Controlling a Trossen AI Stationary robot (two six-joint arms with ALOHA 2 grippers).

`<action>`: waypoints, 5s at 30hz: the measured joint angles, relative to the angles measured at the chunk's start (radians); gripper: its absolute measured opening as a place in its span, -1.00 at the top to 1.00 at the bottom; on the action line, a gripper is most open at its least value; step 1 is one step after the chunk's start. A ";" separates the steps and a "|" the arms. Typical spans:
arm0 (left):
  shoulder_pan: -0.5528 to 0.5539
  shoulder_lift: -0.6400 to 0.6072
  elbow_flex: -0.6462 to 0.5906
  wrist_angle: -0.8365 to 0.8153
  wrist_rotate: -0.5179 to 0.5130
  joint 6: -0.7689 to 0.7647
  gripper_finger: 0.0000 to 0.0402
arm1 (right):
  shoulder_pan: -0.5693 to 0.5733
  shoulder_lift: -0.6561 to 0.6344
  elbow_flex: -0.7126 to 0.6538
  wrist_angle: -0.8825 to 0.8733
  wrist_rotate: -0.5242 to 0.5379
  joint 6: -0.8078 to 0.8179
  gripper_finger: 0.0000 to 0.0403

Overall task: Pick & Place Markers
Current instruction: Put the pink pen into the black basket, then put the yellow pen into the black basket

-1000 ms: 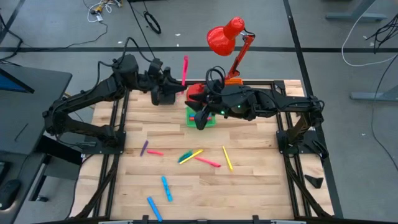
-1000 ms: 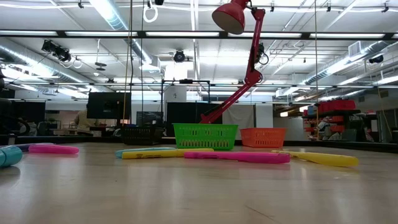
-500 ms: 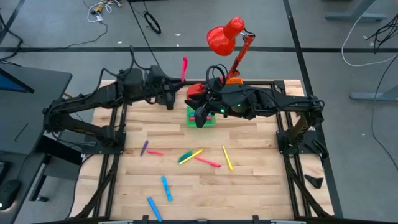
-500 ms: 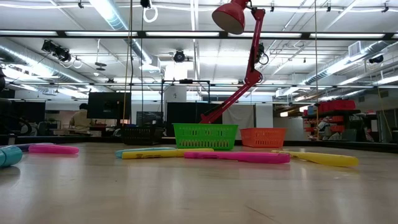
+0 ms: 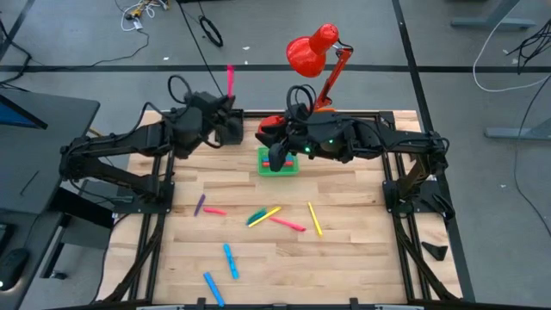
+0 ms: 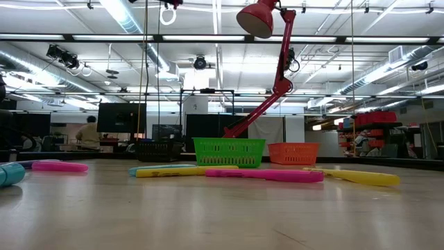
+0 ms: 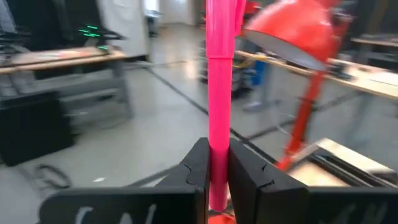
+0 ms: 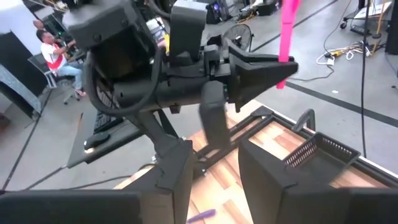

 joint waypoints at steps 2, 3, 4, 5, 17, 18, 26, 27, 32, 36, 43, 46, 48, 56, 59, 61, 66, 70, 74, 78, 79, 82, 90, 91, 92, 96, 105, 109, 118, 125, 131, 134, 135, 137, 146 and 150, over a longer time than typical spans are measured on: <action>-0.001 0.000 0.000 -0.001 -0.046 0.000 0.82 | 0.000 0.000 0.000 0.011 -0.002 -0.007 0.35; 0.005 0.000 0.000 -0.004 -0.058 0.001 0.82 | 0.000 0.000 0.000 0.012 -0.002 -0.007 0.35; 0.016 0.000 0.000 -0.009 -0.068 0.000 0.82 | 0.000 0.000 0.000 0.014 -0.002 -0.009 0.35; 0.030 0.000 0.000 -0.015 -0.071 0.000 0.82 | 0.000 0.000 0.000 0.014 -0.002 -0.009 0.35; 0.320 0.078 0.184 -0.433 0.191 -0.270 0.82 | 0.000 0.000 0.000 0.014 -0.003 -0.112 0.35; 0.344 0.094 0.214 -0.472 0.216 -0.279 0.82 | 0.000 0.000 0.000 0.014 -0.003 -0.112 0.35; 0.519 0.262 0.457 -0.768 0.465 -0.349 0.82 | 0.000 0.000 0.000 0.012 -0.086 -0.213 0.35; 0.533 0.283 0.485 -0.790 0.484 -0.349 0.82 | 0.000 0.000 0.000 0.012 -0.092 -0.218 0.35; 0.620 0.390 0.623 -0.948 0.613 -0.388 0.82 | 0.000 0.000 0.000 0.010 -0.101 -0.241 0.35; 0.682 0.456 0.715 -1.070 0.693 -0.404 0.82 | 0.000 0.000 0.000 0.010 -0.101 -0.265 0.35; 0.767 0.537 0.767 -1.194 0.853 -0.432 0.82 | 0.000 0.000 0.000 0.028 -0.100 -0.270 0.35; 0.782 0.556 0.767 -1.220 0.868 -0.448 0.82 | 0.000 0.000 0.000 0.052 -0.100 -0.270 0.35; 0.792 0.561 0.767 -1.224 0.886 -0.449 0.82 | 0.000 0.000 0.000 0.068 -0.100 -0.270 0.35; 0.784 0.565 0.754 -1.262 0.857 -0.466 0.82 | 0.000 0.000 0.000 0.074 -0.100 -0.270 0.35; 0.783 0.566 0.725 -1.256 0.854 -0.489 0.82 | 0.000 0.000 0.000 0.075 -0.100 -0.270 0.35; 0.781 0.566 0.699 -1.247 0.858 -0.499 0.82 | 0.000 0.000 0.000 0.078 -0.100 -0.270 0.35; 0.747 0.566 0.613 -1.184 0.836 -0.523 0.82 | 0.000 0.000 0.000 0.084 -0.099 -0.270 0.35; 0.726 0.566 0.527 -1.096 0.844 -0.537 0.82 | 0.000 0.000 0.000 0.084 -0.099 -0.270 0.35; 0.717 0.566 0.443 -1.017 0.835 -0.552 0.82 | 0.000 0.000 0.000 0.083 -0.100 -0.270 0.35; 0.713 0.566 0.365 -0.941 0.828 -0.558 0.82 | 0.000 0.000 0.000 0.079 -0.100 -0.271 0.35; 0.713 0.566 0.349 -0.930 0.828 -0.558 0.82 | 0.000 0.000 0.000 0.078 -0.099 -0.271 0.35; 0.714 0.566 0.302 -0.899 0.815 -0.560 0.82 | 0.000 0.000 0.000 0.074 -0.100 -0.271 0.35; 0.717 0.566 0.213 -0.791 0.810 -0.559 0.82 | 0.000 0.000 0.000 0.068 -0.100 -0.289 0.35; 0.717 0.566 0.198 -0.776 0.811 -0.560 0.82 | 0.001 0.000 0.000 0.068 -0.100 -0.288 0.35; 0.717 0.566 0.181 -0.758 0.813 -0.566 0.82 | 0.000 0.000 0.000 0.068 -0.100 -0.288 0.35; 0.708 0.566 0.118 -0.683 0.826 -0.586 0.82 | 0.001 0.000 0.000 0.066 -0.100 -0.288 0.35; 0.681 0.566 0.015 -0.568 0.789 -0.612 0.82 | 0.001 0.000 0.000 0.064 -0.099 -0.288 0.35; 0.681 0.566 -0.032 -0.523 0.783 -0.616 0.82 | 0.001 0.000 0.000 0.064 -0.100 -0.288 0.35; 0.671 0.566 -0.131 -0.410 0.782 -0.632 0.82 | 0.000 0.000 0.000 0.064 -0.100 -0.288 0.35; 0.664 0.591 -0.164 -0.378 0.793 -0.652 0.82 | 0.001 0.000 0.000 0.064 -0.100 -0.288 0.35; 0.659 0.592 -0.163 -0.317 0.797 -0.661 0.56 | 0.000 0.000 0.000 0.064 -0.100 -0.291 0.35; 0.663 0.592 -0.163 -0.302 0.812 -0.663 0.41 | 0.000 0.000 0.000 0.062 -0.100 -0.292 0.35; 0.663 0.592 -0.163 -0.298 0.812 -0.663 0.38 | 0.000 0.000 0.000 0.061 -0.100 -0.292 0.35; 0.663 0.592 -0.163 -0.295 0.812 -0.663 0.33 | 0.000 0.000 0.000 0.057 -0.099 -0.296 0.35; 0.663 0.592 -0.163 -0.289 0.815 -0.663 0.24 | 0.000 0.000 0.000 0.057 -0.099 -0.298 0.35; 0.663 0.592 -0.157 -0.291 0.860 -0.664 0.25 | 0.000 0.000 0.000 0.057 -0.099 -0.298 0.35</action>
